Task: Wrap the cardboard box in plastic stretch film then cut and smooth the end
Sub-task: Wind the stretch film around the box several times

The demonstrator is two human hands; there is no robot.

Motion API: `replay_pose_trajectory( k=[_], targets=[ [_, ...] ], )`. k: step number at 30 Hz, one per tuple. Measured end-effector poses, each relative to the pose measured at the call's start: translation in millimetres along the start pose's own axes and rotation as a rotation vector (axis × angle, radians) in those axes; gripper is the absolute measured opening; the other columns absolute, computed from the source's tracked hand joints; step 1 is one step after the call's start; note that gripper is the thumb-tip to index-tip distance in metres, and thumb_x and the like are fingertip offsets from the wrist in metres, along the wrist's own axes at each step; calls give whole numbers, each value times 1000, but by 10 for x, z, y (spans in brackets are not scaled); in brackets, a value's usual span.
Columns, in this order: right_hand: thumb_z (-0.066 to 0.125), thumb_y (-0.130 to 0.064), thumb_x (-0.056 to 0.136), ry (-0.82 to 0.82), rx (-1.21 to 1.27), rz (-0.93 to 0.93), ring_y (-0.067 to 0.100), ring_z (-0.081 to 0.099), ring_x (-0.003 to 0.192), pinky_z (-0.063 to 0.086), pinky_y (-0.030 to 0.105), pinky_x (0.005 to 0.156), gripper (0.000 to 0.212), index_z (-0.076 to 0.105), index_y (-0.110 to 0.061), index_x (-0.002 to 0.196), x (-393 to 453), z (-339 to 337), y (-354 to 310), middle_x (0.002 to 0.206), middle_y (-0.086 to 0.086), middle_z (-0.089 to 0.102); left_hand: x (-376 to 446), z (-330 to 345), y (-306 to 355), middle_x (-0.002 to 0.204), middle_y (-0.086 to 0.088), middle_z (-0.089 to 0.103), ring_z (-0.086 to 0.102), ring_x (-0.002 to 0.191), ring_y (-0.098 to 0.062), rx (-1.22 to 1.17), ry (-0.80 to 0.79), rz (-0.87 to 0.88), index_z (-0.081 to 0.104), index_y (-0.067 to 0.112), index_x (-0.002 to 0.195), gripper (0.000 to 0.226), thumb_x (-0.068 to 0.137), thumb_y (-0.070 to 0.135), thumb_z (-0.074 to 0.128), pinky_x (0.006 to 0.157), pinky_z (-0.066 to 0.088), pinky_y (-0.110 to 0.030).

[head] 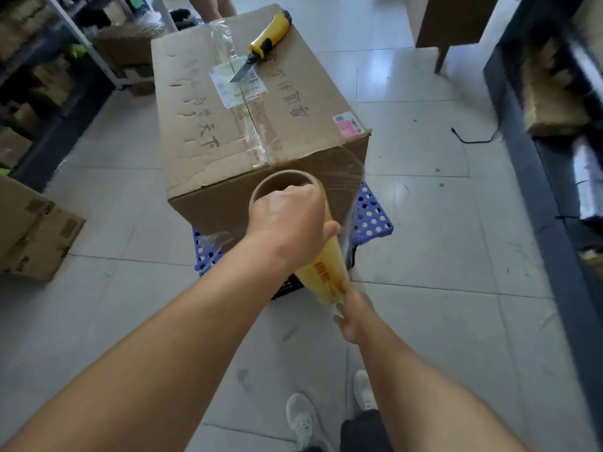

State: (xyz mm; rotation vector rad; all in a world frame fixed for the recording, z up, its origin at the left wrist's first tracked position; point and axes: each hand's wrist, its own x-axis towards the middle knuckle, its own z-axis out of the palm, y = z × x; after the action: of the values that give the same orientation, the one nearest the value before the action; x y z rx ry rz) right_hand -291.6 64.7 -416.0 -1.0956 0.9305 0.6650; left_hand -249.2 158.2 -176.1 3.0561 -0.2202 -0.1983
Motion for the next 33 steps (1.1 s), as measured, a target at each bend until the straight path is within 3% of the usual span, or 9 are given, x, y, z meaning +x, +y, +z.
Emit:
replay_pose_trajectory(
  k=[3,8,12,15,19,22,24,27,33],
  targets=[
    [43,-48,96,27,84,45,26,37,134,38,38,97,56,34,-22,145,127,-14,160,147,2,39,0,-28,23,64,2,35,43,68,-24,-12,-19,1,29,20,60,47,85,49,55,58,32,-30],
    [36,-42,99,28,307,39,19,40,133,30,37,107,50,37,-24,146,418,-140,286,148,-2,42,22,-8,57,62,1,36,45,66,-24,12,-1,-27,29,18,56,51,83,53,55,56,33,-31],
    [39,-33,98,-33,525,9,18,59,95,45,24,73,41,52,-19,134,424,-111,325,127,4,60,-27,19,106,70,-1,44,48,71,-24,9,47,-5,36,17,65,44,83,53,56,59,35,-32],
    [40,-26,96,-36,564,12,19,59,87,46,25,65,41,54,-11,132,392,-147,389,105,7,63,-120,-52,35,82,2,48,48,80,-23,-9,59,60,45,17,96,32,84,45,56,65,38,-34],
    [43,-20,97,-94,551,41,16,58,87,45,22,72,39,52,-3,131,226,-220,540,100,6,62,-202,-182,-155,71,5,45,47,78,-22,93,127,151,47,23,111,24,88,22,53,65,35,-31],
    [44,-32,99,-142,510,51,14,57,99,42,23,82,36,52,-15,130,79,-227,656,108,2,63,-251,-260,-171,80,2,53,51,75,-23,60,169,143,51,25,112,25,88,30,53,63,39,-33],
    [44,-38,98,-176,486,69,19,51,119,33,32,103,35,52,-22,129,6,-228,746,121,5,60,-272,-268,-148,84,-1,57,52,77,-25,48,200,153,53,22,107,24,87,36,53,63,39,-33],
    [48,-31,97,-195,537,52,20,45,128,23,35,114,30,56,-19,123,-125,-189,871,127,6,58,-297,-233,-129,84,-3,57,55,79,-28,34,216,159,51,19,101,28,86,44,52,65,41,-34],
    [62,-47,85,-19,488,7,13,60,100,43,21,83,38,61,-18,110,-195,10,1151,115,0,64,-425,-167,-290,77,-2,51,48,72,-24,134,245,147,56,18,100,52,82,65,43,62,39,-32]
  ],
)
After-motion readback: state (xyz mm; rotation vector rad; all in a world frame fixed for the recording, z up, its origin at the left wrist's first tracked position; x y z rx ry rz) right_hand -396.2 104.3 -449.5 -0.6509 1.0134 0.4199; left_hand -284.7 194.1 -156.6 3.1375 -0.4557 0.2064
